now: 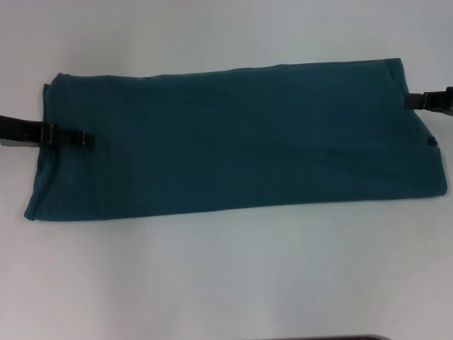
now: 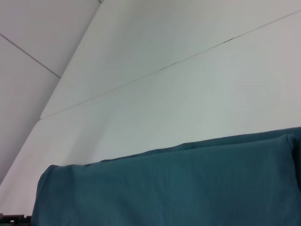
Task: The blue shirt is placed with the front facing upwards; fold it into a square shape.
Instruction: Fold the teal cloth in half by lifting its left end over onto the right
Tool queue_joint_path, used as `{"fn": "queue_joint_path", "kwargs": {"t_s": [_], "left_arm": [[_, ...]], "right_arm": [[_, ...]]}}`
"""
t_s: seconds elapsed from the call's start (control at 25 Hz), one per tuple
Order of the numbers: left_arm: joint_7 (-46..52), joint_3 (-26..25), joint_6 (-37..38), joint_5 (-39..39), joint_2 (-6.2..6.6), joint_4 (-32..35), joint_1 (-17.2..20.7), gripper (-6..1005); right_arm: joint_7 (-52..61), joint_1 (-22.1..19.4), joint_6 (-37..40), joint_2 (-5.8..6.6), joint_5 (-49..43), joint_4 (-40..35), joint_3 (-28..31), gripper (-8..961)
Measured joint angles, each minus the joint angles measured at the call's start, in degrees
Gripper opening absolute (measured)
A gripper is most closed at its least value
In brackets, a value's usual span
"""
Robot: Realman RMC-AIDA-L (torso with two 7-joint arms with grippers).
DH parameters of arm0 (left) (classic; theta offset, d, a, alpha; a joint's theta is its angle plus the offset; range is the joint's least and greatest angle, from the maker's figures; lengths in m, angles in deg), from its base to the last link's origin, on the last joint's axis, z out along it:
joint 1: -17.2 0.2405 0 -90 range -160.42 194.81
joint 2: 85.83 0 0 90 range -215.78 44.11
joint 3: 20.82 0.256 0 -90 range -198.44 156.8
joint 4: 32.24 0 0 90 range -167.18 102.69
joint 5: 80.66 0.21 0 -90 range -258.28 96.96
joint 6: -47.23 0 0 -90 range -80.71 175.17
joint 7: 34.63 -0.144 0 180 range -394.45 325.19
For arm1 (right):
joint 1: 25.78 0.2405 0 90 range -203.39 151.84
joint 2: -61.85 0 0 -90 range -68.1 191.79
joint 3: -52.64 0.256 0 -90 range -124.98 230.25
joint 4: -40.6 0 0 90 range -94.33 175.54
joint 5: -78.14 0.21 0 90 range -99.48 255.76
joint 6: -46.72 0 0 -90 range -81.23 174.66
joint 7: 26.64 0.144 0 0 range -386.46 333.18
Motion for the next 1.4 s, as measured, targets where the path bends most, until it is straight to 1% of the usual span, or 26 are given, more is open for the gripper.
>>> {"fn": "queue_joint_path", "kwargs": {"t_s": [0.12, 0.28, 0.48, 0.68, 1.12, 1.4], "left_arm": [[-0.01, 0.00, 0.26, 0.00, 0.01, -0.88, 0.03, 844], [0.21, -0.39, 1.39, -0.21, -0.03, -3.77, 0.46, 844], [0.76, -0.78, 2.35, 0.00, 0.48, -4.96, 0.63, 844], [1.73, -0.74, 1.62, 0.09, 0.97, -4.74, 1.02, 844], [4.66, -0.32, 1.08, 2.95, 0.85, -4.04, 0.82, 845], [4.88, -0.19, 0.76, 3.31, 0.96, -2.02, -0.07, 845]], "right_arm": [[0.00, 0.00, 0.00, 0.00, 0.00, 0.00, 0.00, 6], [0.00, 0.00, -0.01, 0.00, 0.00, 0.03, 0.03, 6], [0.07, 0.00, -0.11, 0.00, 0.00, 0.07, 0.18, 6], [0.08, 0.00, -0.15, 0.00, 0.00, 0.11, 0.22, 6], [0.09, 0.08, -0.24, 0.00, 0.00, 0.65, 0.17, 6], [0.09, 0.17, -0.21, 0.07, 0.00, 0.72, 0.05, 6]]}}
